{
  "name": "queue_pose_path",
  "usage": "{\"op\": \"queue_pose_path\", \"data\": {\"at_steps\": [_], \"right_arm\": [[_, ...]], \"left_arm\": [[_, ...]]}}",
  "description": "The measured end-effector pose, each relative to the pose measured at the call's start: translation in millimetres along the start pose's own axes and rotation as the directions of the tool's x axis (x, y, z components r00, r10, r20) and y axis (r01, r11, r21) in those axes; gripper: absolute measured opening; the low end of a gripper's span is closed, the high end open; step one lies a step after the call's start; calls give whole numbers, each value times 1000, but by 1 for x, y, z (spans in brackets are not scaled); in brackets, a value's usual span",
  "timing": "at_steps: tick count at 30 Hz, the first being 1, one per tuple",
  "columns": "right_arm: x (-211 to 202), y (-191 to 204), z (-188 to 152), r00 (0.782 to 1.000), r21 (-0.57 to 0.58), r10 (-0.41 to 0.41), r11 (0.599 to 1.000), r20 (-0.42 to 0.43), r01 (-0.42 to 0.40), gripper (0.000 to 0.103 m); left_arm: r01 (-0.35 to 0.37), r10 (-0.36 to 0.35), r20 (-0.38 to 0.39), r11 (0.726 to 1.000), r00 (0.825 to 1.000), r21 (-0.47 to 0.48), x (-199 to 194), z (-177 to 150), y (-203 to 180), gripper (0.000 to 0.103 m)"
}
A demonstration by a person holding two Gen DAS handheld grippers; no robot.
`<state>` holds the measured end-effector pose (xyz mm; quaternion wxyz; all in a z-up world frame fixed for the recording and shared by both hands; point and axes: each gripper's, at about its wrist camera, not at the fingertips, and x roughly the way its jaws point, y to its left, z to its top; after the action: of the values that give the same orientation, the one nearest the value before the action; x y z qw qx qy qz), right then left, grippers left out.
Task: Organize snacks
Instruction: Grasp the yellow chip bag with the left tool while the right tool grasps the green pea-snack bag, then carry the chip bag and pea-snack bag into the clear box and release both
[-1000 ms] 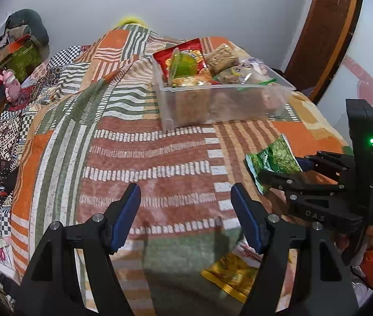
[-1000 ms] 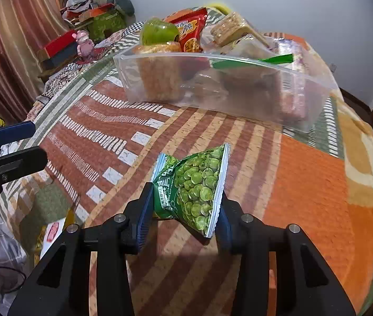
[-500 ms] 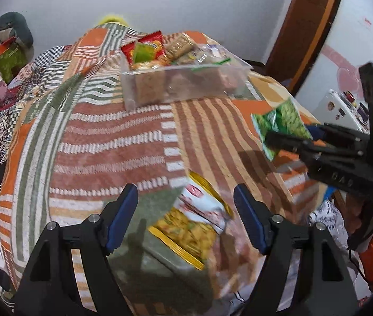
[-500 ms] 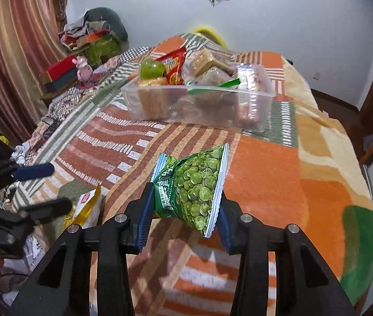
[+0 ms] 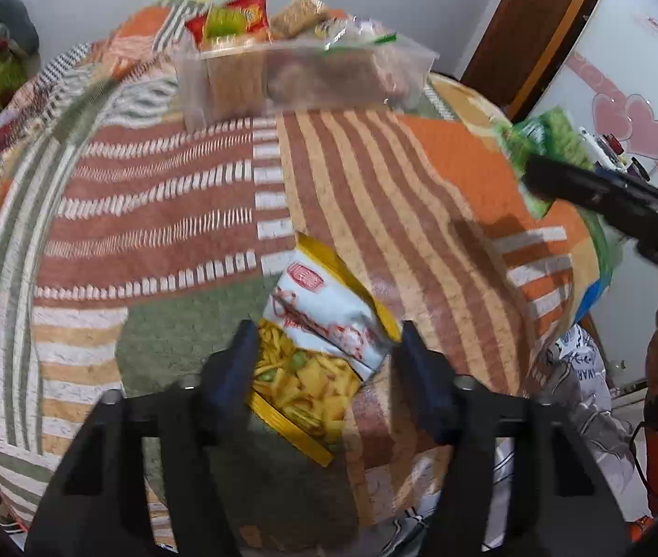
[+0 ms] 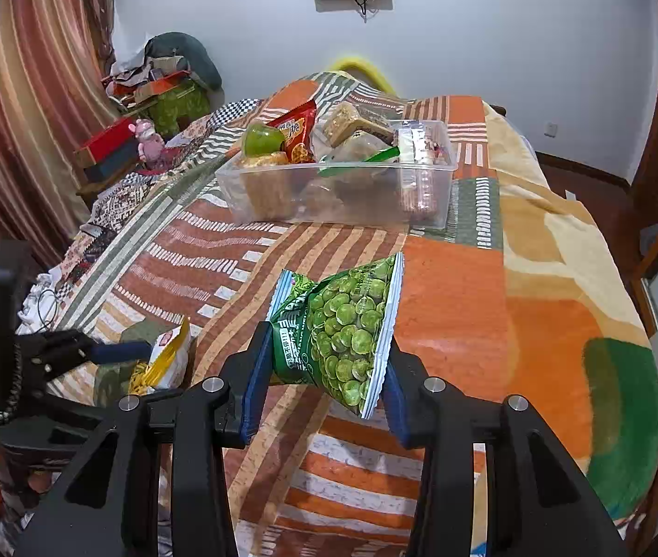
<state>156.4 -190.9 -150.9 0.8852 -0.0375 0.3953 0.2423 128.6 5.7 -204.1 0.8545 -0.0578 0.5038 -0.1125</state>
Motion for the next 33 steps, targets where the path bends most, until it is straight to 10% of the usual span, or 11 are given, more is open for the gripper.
{"op": "queue_pose_path", "data": {"at_steps": [8,33], "right_arm": [[6,-2,2,1000,1,0,1000,-3,0,39],[34,-42,77,995,23,-39,999,89,37,39]], "left_arm": [[-36,36,56,999,998,13,-4,7,5,24],[-8,1,252,1000,968,28,-12,142,0,22]]}}
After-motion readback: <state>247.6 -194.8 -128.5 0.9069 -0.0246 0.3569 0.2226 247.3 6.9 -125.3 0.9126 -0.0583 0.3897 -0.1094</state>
